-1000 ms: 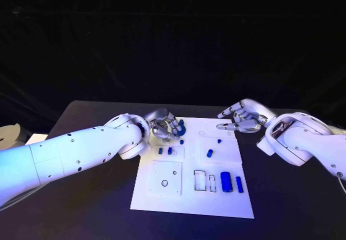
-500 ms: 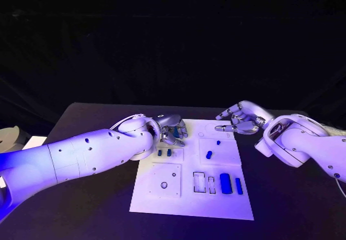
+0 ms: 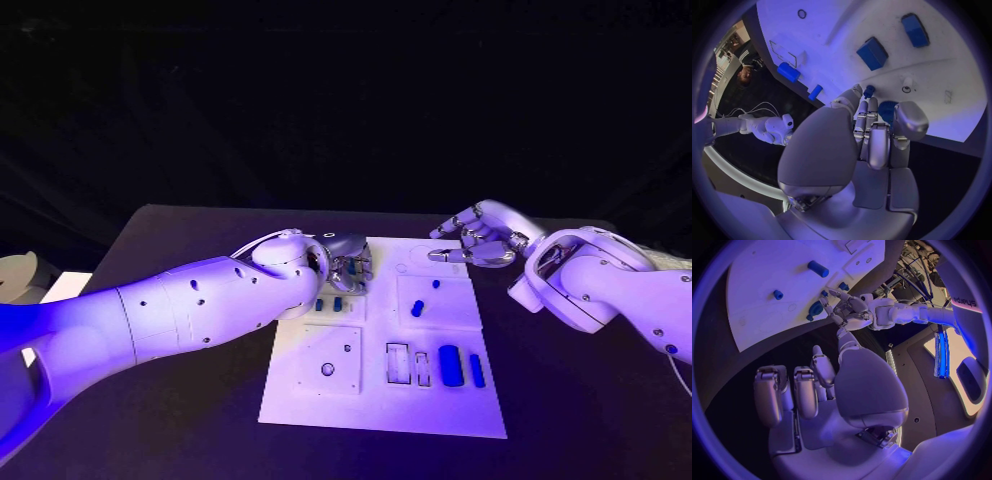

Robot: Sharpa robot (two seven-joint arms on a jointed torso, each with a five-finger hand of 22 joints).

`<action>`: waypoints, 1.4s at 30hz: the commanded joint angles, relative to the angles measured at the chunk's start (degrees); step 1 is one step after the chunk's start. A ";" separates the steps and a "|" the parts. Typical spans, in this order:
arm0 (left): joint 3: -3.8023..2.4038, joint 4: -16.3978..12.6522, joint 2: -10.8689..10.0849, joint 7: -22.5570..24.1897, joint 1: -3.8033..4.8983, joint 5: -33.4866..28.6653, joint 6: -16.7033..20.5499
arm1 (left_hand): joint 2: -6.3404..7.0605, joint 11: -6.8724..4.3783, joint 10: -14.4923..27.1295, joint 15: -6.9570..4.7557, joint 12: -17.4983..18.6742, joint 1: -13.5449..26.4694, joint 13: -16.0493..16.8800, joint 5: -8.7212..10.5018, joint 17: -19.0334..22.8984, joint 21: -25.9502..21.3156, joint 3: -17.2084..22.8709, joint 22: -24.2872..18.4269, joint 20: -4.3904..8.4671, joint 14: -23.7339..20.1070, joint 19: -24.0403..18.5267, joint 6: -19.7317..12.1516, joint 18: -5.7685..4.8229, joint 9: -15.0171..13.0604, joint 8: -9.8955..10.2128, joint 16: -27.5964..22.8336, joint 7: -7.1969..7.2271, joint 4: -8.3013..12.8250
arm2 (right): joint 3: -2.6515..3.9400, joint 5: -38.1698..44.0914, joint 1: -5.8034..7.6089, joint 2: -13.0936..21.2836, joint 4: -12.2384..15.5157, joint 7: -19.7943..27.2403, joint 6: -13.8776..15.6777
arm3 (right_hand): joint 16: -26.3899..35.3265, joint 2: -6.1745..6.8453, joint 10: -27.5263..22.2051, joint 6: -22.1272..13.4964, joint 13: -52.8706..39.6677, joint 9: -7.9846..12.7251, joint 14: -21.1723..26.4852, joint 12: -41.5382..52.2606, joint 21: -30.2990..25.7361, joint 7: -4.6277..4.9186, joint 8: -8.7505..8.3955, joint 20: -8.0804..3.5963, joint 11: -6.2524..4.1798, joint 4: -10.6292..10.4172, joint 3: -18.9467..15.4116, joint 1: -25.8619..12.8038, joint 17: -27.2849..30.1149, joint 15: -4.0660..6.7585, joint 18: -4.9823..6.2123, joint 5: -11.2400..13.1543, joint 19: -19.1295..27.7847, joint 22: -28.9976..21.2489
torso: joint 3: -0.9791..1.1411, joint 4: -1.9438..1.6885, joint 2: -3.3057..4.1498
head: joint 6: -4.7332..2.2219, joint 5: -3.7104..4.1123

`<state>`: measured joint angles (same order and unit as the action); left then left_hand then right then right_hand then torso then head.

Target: Assemble the parts on the task board

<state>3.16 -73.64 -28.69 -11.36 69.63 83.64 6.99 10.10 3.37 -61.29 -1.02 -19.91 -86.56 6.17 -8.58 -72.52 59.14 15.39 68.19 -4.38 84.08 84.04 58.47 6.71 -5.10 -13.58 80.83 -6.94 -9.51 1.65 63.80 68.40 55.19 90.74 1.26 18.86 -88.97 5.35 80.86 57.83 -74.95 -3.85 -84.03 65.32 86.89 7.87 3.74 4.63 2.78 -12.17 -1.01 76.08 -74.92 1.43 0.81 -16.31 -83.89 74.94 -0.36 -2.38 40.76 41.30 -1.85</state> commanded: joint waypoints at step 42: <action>-0.28 0.88 0.98 -0.21 -0.66 1.32 2.52 | 0.66 0.21 -8.10 -0.39 8.56 2.14 -2.21 0.03 0.12 1.25 18.15 1.85 0.56 2.75 1.97 5.69 -1.05 0.90 4.60 1.11 -0.71 8.51 | 0.00 0.12 -0.04 -0.10 0.11 0.66 -0.38 | 0.15 -0.62 -0.19 0.23 -0.84 -0.04 -5.50 -0.15 -0.24 -0.11 0.11 0.07 0.00 0.23 -0.19 0.20 -13.21 -0.07 0.64 -0.45 -2.91 8.99 | -0.01 -0.06 -0.11 | 0.00 0.51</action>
<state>2.95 -72.55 -27.58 -12.84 69.03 85.31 7.25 10.74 3.70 -69.09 -1.44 -11.30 -84.81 3.80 -8.26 -72.42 60.12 33.43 70.04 -3.97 84.08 84.04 63.88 6.71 -4.24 -9.04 81.67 -7.66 -0.90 1.65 63.74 68.40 55.15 90.78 1.40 18.85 -88.97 5.12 80.87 57.83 -74.99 -3.85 -84.03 65.33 86.89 7.87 3.74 4.63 2.78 -12.17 -1.01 76.31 -74.92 1.43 0.81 -16.63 -83.89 74.91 -0.33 -2.42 40.67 41.38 -1.40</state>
